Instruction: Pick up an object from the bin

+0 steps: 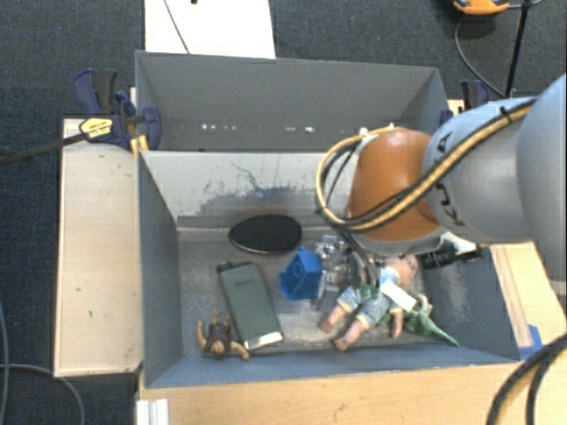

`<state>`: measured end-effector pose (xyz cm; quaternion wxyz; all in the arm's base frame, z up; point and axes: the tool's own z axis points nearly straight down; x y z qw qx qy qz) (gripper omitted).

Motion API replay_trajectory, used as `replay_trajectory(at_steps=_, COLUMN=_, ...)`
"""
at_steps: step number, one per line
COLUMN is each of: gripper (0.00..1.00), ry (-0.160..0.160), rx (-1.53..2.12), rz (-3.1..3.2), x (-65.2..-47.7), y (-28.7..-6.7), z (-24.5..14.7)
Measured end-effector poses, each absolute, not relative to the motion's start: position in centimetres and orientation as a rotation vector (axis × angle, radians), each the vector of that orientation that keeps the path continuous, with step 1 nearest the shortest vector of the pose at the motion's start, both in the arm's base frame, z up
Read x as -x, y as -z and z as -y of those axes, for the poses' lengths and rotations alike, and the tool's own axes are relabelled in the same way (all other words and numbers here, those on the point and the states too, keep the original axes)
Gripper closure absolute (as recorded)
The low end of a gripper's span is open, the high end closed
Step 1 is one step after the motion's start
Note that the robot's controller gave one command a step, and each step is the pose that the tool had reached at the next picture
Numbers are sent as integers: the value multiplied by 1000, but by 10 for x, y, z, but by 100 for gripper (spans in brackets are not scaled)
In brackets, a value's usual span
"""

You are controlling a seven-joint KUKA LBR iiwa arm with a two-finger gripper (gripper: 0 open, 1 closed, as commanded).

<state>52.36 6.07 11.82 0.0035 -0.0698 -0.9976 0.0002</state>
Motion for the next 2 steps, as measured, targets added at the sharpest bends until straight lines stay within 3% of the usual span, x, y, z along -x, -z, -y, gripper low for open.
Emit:
replay_trajectory(at_steps=1, gripper=100, ry=2, rx=258, rz=3139, x=-539, y=-152, z=-57)
replay_trajectory(at_steps=2, gripper=100, ry=-2, rx=241, rz=3125, x=-534, y=-191, z=-40)
